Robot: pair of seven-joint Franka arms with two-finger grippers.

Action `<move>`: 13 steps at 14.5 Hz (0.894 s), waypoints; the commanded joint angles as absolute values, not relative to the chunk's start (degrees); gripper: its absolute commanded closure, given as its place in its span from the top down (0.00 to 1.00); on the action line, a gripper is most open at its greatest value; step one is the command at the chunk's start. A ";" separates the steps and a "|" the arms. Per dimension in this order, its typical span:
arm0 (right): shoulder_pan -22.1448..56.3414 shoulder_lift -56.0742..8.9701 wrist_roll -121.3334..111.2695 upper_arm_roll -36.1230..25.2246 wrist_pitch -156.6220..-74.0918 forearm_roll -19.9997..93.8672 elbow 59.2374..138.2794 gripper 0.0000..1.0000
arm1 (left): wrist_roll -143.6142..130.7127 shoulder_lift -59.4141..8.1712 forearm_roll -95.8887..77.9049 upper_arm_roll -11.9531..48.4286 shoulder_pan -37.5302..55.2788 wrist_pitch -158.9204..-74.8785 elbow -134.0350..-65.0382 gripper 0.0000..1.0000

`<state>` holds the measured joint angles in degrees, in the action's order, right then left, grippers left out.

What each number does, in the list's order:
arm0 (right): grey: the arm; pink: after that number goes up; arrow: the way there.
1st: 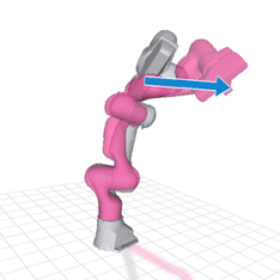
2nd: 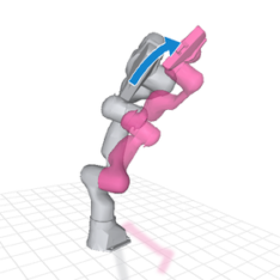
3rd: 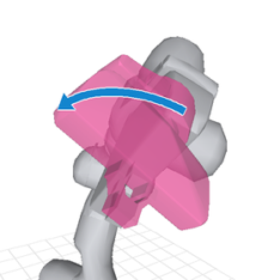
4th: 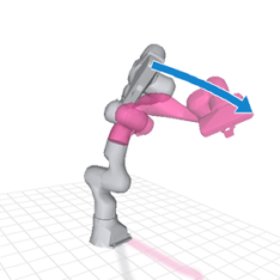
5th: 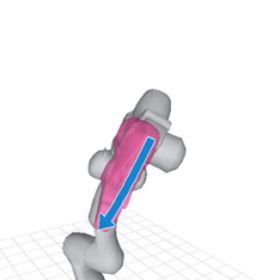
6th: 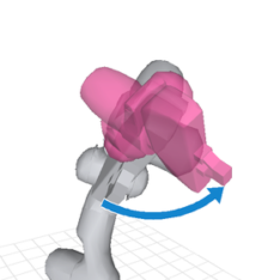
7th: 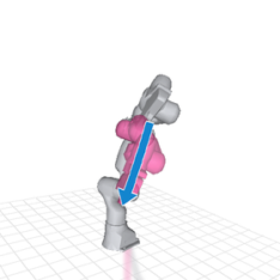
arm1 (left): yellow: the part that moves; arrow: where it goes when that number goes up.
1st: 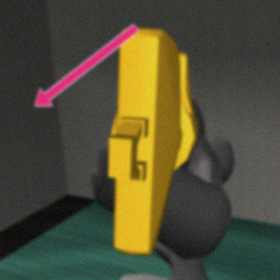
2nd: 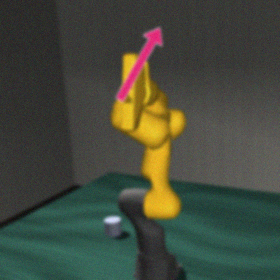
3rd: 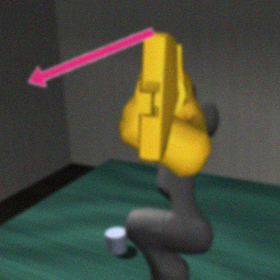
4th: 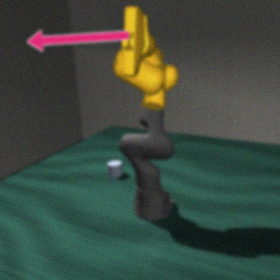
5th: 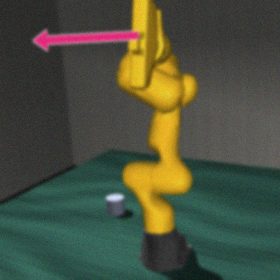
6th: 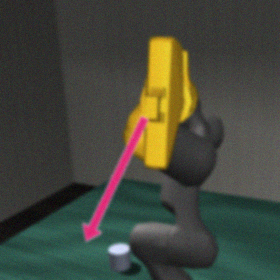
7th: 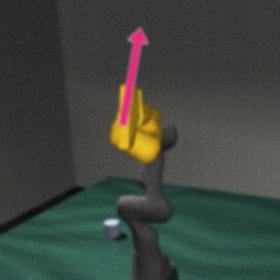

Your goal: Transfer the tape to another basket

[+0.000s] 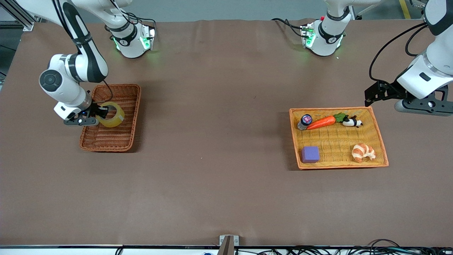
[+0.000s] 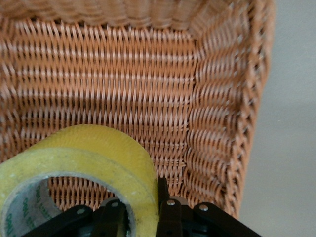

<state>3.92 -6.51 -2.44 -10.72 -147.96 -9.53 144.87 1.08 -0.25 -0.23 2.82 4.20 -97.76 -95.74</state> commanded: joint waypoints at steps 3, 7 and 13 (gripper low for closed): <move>3.87 -9.32 -3.08 -11.25 -150.03 -8.88 144.15 0.45 | 0.97 -1.49 -0.35 3.52 3.43 -97.29 -93.87 1.00; 3.78 -6.08 -2.73 -11.43 -144.88 -8.79 140.29 1.00 | 0.97 -1.58 -0.35 3.52 3.43 -97.29 -93.69 1.00; 1.76 -4.57 -2.29 -8.09 -117.64 -4.85 116.06 1.00 | 0.97 -1.58 -0.35 3.52 3.34 -97.29 -93.69 1.00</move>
<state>3.22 -4.29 -2.42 -10.47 -123.75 -7.61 122.97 1.08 -1.06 -0.23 2.82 4.12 -97.80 -95.01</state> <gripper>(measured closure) 0.000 0.000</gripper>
